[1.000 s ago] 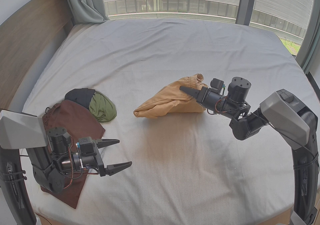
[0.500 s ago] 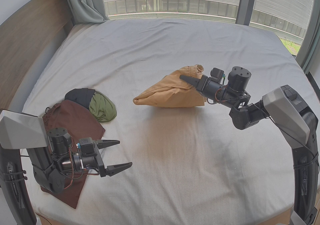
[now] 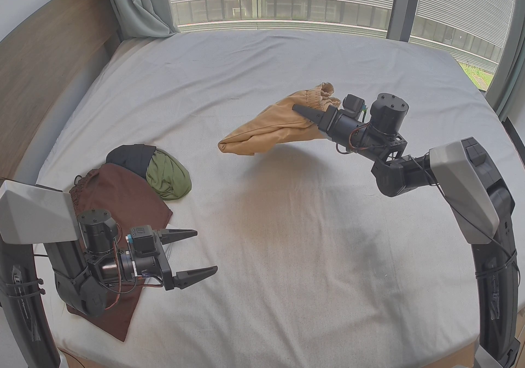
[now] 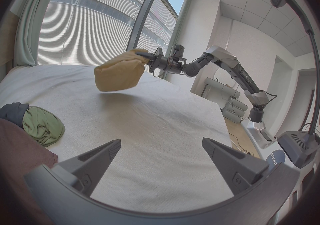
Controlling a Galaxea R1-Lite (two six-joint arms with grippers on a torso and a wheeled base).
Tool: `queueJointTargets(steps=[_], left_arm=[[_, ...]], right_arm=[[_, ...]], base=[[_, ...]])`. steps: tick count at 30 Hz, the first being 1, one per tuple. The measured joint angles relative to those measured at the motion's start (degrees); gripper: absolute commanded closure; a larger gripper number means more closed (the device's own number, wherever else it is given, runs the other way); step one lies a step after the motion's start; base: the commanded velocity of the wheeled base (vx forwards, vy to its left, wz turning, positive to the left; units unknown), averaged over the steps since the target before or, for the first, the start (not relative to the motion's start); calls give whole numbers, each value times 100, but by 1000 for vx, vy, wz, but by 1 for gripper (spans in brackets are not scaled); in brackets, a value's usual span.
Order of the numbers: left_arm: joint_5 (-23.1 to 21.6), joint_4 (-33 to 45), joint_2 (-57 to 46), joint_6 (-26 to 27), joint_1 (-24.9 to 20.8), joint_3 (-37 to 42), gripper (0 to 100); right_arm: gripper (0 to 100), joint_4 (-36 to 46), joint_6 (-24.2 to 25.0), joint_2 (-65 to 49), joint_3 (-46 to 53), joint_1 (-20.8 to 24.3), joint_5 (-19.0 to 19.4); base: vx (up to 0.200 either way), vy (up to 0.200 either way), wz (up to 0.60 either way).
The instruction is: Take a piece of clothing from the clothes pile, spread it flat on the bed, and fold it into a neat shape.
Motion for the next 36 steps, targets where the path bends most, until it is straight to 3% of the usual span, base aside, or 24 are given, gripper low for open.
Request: queueJointTargets(steps=[7, 36], left_arm=[[-4, 2, 0, 0, 4, 20, 0], [-6, 2, -28, 0, 20, 9, 0]], right_arm=[[100, -44, -91, 424, 96, 17, -137], [100, -1186, -334, 375, 2850, -162, -252]], base=[[0, 0, 0], [0, 0, 0]])
